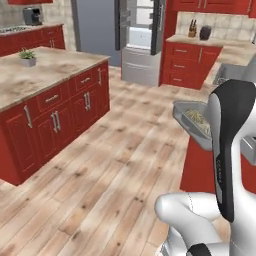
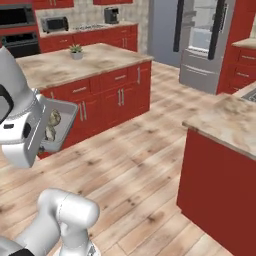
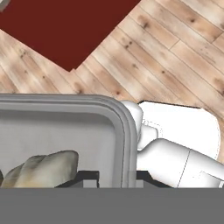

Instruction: Place two dumplings into each of the tupperware containers and then place the containers in the fridge.

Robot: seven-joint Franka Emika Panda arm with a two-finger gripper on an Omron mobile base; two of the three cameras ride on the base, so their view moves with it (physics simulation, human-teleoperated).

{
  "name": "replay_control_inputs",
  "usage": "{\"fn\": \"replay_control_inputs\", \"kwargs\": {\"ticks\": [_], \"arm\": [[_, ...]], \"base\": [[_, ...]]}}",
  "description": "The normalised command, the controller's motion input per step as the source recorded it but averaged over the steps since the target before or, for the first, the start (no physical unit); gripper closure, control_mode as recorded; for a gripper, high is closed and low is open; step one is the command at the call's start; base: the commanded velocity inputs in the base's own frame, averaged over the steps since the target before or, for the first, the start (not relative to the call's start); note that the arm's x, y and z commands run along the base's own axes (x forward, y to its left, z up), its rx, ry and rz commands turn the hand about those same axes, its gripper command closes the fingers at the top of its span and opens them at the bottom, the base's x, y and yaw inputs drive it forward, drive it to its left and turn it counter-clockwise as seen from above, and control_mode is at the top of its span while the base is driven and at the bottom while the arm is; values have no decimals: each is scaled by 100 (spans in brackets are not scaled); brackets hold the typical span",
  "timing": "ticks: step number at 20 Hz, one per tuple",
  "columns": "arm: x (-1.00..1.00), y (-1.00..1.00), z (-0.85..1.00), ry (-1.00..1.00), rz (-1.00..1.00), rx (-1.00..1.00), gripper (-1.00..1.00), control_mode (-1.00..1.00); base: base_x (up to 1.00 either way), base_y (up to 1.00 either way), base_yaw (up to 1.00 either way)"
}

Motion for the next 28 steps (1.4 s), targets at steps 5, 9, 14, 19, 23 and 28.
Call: {"fn": "replay_control_inputs", "kwargs": {"ticks": [5,9,14,19,23,28], "arm": [[0,0,0,0,0,0,100,100],[0,0,0,0,0,0,100,100],[0,0,0,0,0,0,100,100],[0,0,0,0,0,0,100,100],[0,0,0,0,0,0,100,100],[0,0,0,0,0,0,100,100]], "base": [[100,100,-44],[98,100,-40],[99,100,-44],[100,100,-49],[100,100,-41],[100,86,-41]]}}
